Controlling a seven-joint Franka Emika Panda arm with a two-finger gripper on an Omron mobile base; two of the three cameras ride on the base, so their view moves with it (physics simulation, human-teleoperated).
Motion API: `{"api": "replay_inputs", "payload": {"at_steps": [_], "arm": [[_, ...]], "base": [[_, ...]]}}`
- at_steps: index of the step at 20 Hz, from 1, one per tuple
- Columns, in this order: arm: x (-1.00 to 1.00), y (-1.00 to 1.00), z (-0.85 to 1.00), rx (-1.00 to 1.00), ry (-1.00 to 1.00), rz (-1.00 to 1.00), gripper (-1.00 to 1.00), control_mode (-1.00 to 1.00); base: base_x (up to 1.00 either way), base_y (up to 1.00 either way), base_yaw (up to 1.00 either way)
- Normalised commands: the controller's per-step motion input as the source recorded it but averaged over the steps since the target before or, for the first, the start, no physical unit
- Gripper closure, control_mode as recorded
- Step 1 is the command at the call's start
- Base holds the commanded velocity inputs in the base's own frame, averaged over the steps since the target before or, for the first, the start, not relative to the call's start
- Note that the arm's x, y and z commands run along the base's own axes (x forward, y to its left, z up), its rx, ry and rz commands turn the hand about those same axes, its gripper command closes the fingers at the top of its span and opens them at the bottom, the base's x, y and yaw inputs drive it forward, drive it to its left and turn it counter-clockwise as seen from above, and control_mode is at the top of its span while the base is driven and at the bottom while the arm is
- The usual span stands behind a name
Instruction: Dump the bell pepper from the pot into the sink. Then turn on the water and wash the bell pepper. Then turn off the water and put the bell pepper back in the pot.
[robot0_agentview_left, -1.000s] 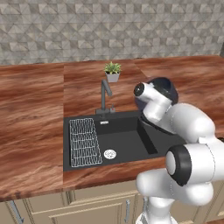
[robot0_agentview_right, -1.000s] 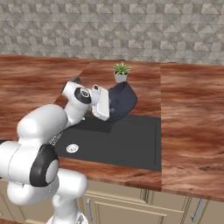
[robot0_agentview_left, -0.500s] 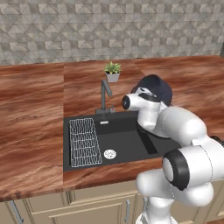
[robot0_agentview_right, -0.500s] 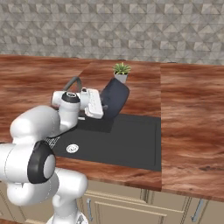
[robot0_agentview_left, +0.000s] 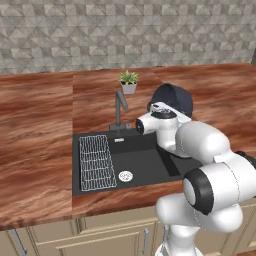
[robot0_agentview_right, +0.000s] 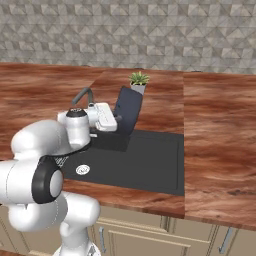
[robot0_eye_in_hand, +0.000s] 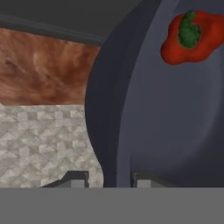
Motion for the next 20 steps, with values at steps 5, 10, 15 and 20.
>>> {"api": "replay_inputs", "payload": {"at_steps": [5, 10, 15, 20], "arm": [[0.22, 0.13, 0.0, -0.23, 0.07, 0.06, 1.0, -1.0], [0.02, 0.2, 0.02, -0.22, 0.0, 0.06, 1.0, -1.0], [0.0, 0.2, 0.01, -0.22, 0.0, 0.05, 1.0, -1.0], [0.0, 0.14, 0.04, -0.17, 0.0, 0.03, 1.0, -1.0]], "base": [[0.0, 0.0, 0.0], [0.0, 0.0, 0.0], [0.0, 0.0, 0.0], [0.0, 0.0, 0.0]]}}
